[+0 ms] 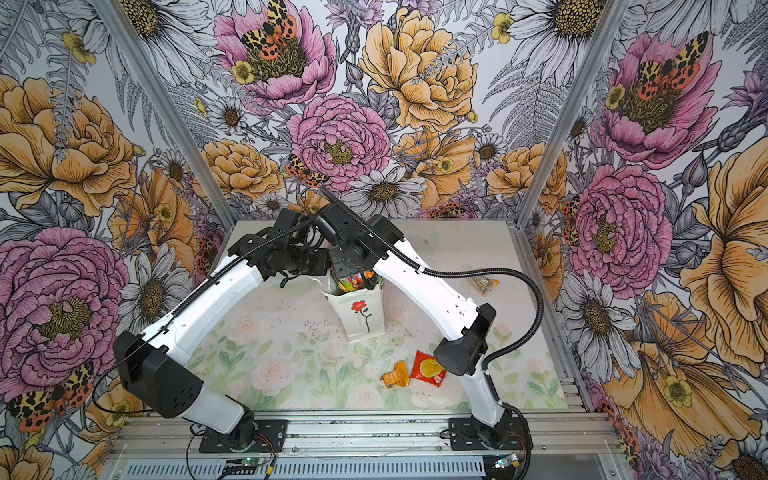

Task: Place the snacks into the paper bag
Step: 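Carry the Fox's candy pack over the paper bag and lower it inside, then open the right gripper to drop the Fox's pack into the bag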

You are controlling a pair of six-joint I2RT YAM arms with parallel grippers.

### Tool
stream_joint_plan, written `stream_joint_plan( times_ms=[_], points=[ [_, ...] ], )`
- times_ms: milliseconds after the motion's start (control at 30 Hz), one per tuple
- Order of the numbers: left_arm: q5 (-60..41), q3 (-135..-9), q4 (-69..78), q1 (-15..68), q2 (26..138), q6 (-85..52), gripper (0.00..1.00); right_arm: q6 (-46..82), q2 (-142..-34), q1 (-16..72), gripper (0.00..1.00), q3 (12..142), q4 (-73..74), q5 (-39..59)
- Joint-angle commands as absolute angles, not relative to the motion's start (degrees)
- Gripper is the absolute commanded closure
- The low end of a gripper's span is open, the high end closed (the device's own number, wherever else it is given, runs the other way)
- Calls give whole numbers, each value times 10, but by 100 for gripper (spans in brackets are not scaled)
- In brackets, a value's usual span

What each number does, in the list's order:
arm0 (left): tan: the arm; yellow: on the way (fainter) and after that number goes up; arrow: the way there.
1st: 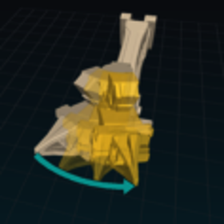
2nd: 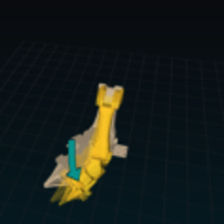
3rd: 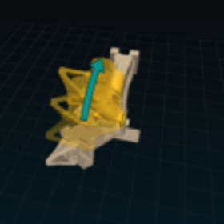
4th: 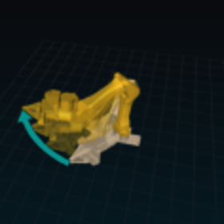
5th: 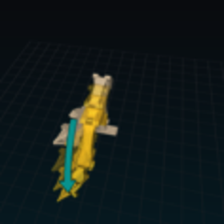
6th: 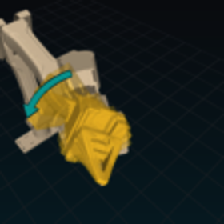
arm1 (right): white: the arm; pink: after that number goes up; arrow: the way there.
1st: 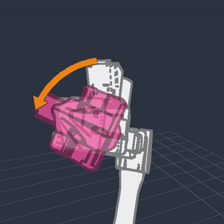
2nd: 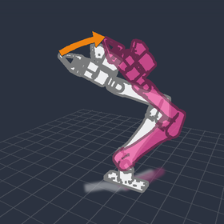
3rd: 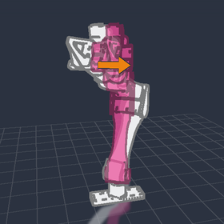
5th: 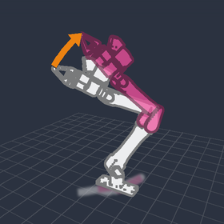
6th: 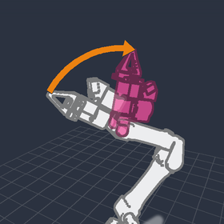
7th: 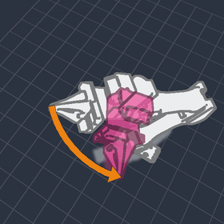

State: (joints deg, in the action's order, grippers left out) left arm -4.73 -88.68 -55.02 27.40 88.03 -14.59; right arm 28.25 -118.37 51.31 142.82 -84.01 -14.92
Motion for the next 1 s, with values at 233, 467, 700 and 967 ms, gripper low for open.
stream_joint_plan(
  times_ms=[233,467,700,967],
  points=[
    [-71,-887,-513,275,852,-147,100,297,-1211,505,100,1448,-839,-116],
    [-72,-884,-510,274,846,-147,100,311,-1217,474,100,1443,-840,-131],
    [-73,-882,-505,275,843,-148,100,311,-1234,465,100,1444,-824,-103],
    [-70,-881,-505,275,845,-150,100,315,-1228,458,99,1432,-824,-100]
  ],
)
